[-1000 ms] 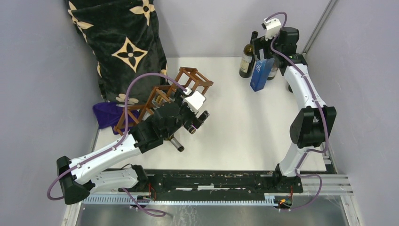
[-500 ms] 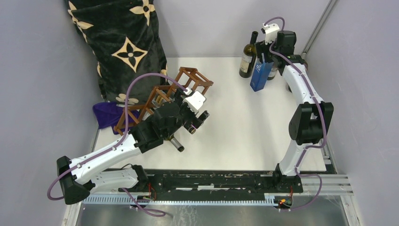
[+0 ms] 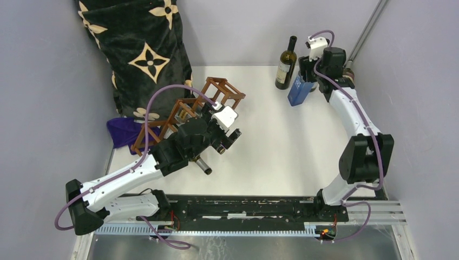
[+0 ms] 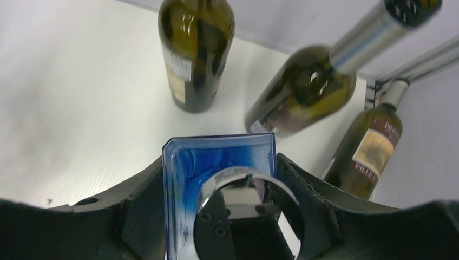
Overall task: Put the wine bottle on the wine rack
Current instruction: Pick up the wine bottle from the center of the board.
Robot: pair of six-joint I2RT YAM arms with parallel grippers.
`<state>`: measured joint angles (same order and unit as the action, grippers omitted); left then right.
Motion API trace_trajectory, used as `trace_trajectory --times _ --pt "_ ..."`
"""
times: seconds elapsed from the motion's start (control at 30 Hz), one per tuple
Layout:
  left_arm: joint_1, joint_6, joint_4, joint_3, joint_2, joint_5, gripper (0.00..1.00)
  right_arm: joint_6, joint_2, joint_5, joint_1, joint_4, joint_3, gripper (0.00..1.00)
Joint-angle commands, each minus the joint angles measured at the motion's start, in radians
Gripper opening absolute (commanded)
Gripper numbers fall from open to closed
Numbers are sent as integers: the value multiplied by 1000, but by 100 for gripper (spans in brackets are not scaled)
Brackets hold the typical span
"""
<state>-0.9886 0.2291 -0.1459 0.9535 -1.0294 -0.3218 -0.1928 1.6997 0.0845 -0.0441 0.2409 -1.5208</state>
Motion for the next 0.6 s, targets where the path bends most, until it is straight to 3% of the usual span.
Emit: trace_trajectory --times 0.0,0.07,0.3,0.57 --pt "4 21 59 -10 6 70 100 101 -188 27 2 -73 138 4" --pt "4 15 67 -13 7 127 100 144 -260 50 4 -115 215 0" --pt "4 88 123 -62 14 410 100 275 -523 102 25 -264 523 0" --pt "2 162 88 -17 -92 545 100 454 -768 230 68 -339 715 0"
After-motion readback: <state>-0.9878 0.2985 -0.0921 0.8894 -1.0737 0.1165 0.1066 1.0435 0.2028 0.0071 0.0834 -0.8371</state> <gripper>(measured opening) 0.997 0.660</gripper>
